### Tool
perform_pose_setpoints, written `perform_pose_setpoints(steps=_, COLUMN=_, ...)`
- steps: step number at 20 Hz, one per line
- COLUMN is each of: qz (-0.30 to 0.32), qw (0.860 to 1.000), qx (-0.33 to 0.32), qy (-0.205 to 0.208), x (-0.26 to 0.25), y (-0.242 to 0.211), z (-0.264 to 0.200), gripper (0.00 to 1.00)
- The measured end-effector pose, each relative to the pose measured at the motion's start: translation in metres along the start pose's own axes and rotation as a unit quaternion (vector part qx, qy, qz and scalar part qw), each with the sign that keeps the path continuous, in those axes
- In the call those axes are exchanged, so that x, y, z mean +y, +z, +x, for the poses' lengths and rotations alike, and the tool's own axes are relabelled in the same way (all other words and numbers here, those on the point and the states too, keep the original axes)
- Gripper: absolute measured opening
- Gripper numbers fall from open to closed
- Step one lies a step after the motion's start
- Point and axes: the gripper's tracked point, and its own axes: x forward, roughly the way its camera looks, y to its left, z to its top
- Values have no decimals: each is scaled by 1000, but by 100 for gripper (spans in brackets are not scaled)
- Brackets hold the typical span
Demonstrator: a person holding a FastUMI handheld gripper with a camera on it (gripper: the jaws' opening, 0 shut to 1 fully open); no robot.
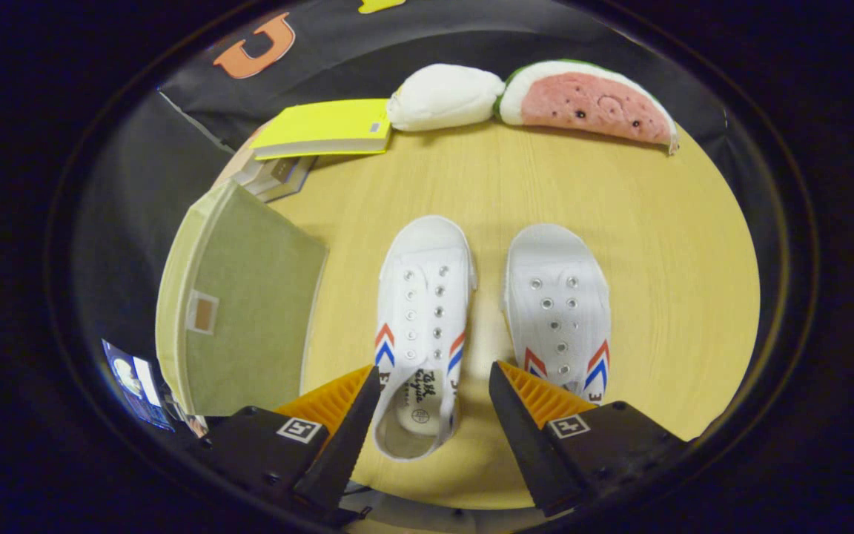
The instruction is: Open the storage box then place both shoes into the box .Put the left shoe in first, then the right shoe, with the right side of both shoes facing outward in a uniform manner.
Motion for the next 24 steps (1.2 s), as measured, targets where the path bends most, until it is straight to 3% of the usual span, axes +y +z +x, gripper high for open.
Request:
perform_pose_setpoints(steps=3, qz=-24, qw=999, qx=33, qy=0, x=-8, y=-4, z=19, gripper=86)
perform_pose_setpoints(steps=5, qz=-37, qw=998, qx=50, qy=5, x=-10, y=-8, z=29, gripper=71)
perform_pose_setpoints(steps=10, qz=-49, qw=997, qx=54, qy=39, x=-6, y=-8, z=32, gripper=21)
perform_pose_setpoints(steps=12, qz=-43, qw=996, qx=56, qy=57, x=-3, y=-12, z=28, gripper=13)
perform_pose_setpoints(steps=15, qz=-46, qw=996, qx=39, qy=69, x=4, y=-12, z=10, gripper=7)
perform_pose_setpoints(steps=20, qz=-66, qw=993, qx=-28, qy=99, x=26, y=-2, z=-32, gripper=6)
perform_pose_setpoints(steps=24, qz=-21, qw=990, qx=-72, qy=118, x=41, y=7, z=-60, gripper=6)
